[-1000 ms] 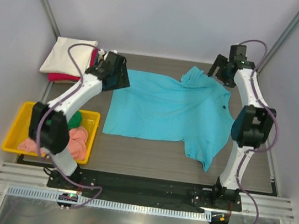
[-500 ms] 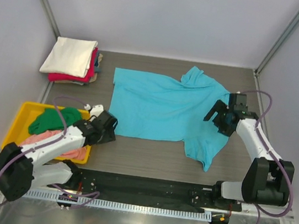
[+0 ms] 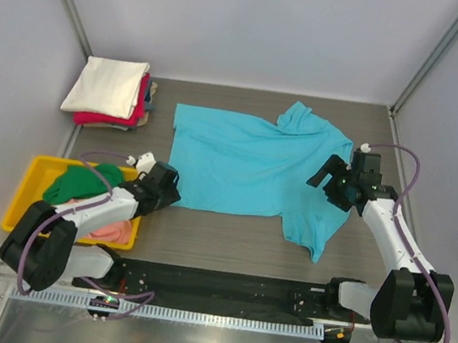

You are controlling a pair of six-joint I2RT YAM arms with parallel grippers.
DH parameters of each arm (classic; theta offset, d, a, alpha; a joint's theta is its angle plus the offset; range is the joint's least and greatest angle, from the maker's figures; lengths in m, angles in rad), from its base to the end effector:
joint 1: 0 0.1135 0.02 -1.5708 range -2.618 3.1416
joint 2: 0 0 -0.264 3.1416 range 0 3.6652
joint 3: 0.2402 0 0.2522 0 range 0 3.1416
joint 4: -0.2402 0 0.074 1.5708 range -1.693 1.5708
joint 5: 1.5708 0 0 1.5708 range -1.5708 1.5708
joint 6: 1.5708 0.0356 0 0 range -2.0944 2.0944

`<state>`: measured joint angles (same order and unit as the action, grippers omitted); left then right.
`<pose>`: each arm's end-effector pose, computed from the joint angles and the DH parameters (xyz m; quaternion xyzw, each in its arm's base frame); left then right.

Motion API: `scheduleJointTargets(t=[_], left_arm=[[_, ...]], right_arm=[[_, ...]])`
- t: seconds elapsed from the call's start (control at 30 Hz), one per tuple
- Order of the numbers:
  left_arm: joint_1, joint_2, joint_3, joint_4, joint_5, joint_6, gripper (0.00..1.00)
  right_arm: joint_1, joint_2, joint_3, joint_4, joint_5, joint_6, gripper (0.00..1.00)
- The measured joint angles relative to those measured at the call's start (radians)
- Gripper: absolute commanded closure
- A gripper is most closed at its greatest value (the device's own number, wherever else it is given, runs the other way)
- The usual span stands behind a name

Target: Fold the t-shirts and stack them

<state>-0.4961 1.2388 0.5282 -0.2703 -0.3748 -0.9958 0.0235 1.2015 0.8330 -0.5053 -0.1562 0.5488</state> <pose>0.1982 -0.0925 0.1598 -0.2849 0.8975 -0.0629 0.3307 0.2447 0.0113 0.2437 0.2176 0.9118 0.1664 0.3059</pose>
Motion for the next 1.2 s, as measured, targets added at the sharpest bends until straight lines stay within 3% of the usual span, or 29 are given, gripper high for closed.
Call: scheduleJointTargets(t=[0.17,0.23,0.3,0.33,0.37,0.4,0.43,0.6,0.9,1.2], left_arm=[[0.002,0.037,0.010,0.009,-0.009,-0.043,0.45],[0.000,0.039,0.010,0.008,-0.018,-0.056,0.52],[0.000,0.043,0.010,0.004,-0.030,-0.072,0.69],[0.000,0.051,0.010,-0.001,-0.045,-0.074,0.82],[0.001,0.054,0.010,-0.001,-0.050,-0.081,0.82],[0.002,0.058,0.010,-0.002,-0.055,-0.076,0.94],[0.002,0.064,0.012,0.000,-0.063,-0.080,0.98],[0.002,0.071,0.020,-0.007,-0.069,-0.067,1.00],[0.004,0.001,0.021,-0.053,-0.066,0.003,1.00],[0.006,-0.025,0.006,-0.029,-0.040,0.041,1.00]], right_arm=[[0.000,0.000,-0.009,0.001,-0.003,0.000,0.11],[0.000,0.002,-0.009,0.002,-0.004,0.002,0.11],[0.000,0.010,-0.009,0.005,-0.004,0.003,0.11],[0.000,0.016,-0.009,0.005,-0.005,0.004,0.11],[0.000,0.021,-0.009,0.005,-0.006,0.004,0.11],[0.000,0.028,-0.009,0.005,-0.006,0.005,0.12],[0.000,0.030,-0.009,0.005,-0.006,0.007,0.12],[0.001,-0.007,-0.051,0.014,0.052,0.058,0.10],[0.001,-0.317,-0.265,-0.072,0.284,0.303,0.07],[0.009,-0.318,-0.419,-0.095,0.308,0.420,0.03]])
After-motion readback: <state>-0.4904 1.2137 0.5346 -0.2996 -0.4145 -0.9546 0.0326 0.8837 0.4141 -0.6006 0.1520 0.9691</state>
